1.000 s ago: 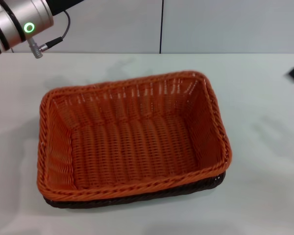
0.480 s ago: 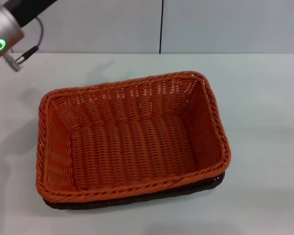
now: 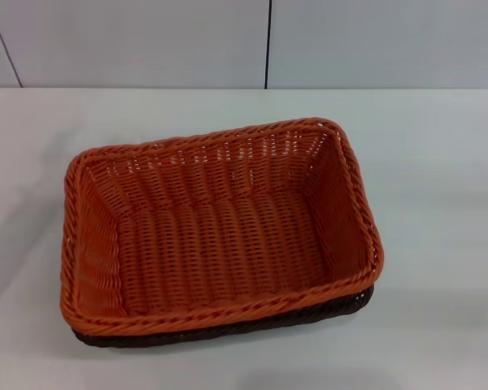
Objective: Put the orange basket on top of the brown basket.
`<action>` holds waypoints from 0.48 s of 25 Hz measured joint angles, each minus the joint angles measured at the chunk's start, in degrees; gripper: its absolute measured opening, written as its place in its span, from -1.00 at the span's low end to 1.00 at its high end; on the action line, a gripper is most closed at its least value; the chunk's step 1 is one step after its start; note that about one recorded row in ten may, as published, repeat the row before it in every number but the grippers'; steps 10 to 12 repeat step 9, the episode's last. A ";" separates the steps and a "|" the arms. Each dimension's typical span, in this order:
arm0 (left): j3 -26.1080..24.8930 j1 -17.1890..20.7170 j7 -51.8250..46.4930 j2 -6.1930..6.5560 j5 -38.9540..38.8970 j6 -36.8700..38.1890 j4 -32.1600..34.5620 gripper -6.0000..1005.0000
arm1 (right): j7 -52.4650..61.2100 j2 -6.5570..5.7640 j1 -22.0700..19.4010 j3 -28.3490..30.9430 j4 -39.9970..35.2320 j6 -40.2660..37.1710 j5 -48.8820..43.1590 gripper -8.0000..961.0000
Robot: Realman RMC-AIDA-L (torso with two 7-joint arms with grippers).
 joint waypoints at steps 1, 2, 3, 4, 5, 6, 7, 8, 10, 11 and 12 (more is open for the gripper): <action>-2.77 0.08 2.52 0.10 -2.48 -2.72 4.39 0.72 | -0.73 -0.09 0.40 0.03 0.60 0.32 1.22 0.21; -2.77 0.08 2.52 0.10 -2.48 -2.72 4.39 0.72 | -0.73 -0.09 0.40 0.03 0.60 0.32 1.22 0.21; -4.63 0.42 3.11 0.20 -3.14 -3.55 6.58 0.72 | -0.95 -0.16 0.69 0.08 0.77 0.59 1.81 0.21; -5.20 0.63 3.15 0.21 -3.20 -3.66 7.19 0.72 | -0.97 -0.17 0.83 0.10 0.79 0.84 1.99 0.21; -5.20 0.63 3.15 0.21 -3.20 -3.66 7.19 0.72 | -0.97 -0.17 0.83 0.10 0.79 0.84 1.99 0.21; -5.68 0.84 3.13 0.21 -3.24 -3.70 8.00 0.72 | -1.01 -0.18 1.06 0.17 0.86 1.36 2.60 0.21; -5.68 0.84 3.13 0.21 -3.24 -3.70 8.00 0.72 | -1.04 -0.20 1.16 0.20 0.97 1.53 2.84 0.21; -5.83 0.86 3.10 0.21 -3.26 -3.72 8.42 0.72 | -1.04 -0.20 1.16 0.20 0.97 1.53 2.84 0.21; -5.93 0.87 3.06 0.21 -3.27 -3.72 8.60 0.72 | -1.10 -0.22 1.29 0.21 1.15 1.78 3.07 0.21; -5.93 0.87 3.06 0.21 -3.27 -3.72 8.60 0.72 | -1.10 -0.22 1.29 0.21 1.15 1.78 3.07 0.21; -5.93 0.87 3.06 0.21 -3.27 -3.72 8.60 0.72 | -1.10 -0.22 1.29 0.21 1.15 1.78 3.07 0.21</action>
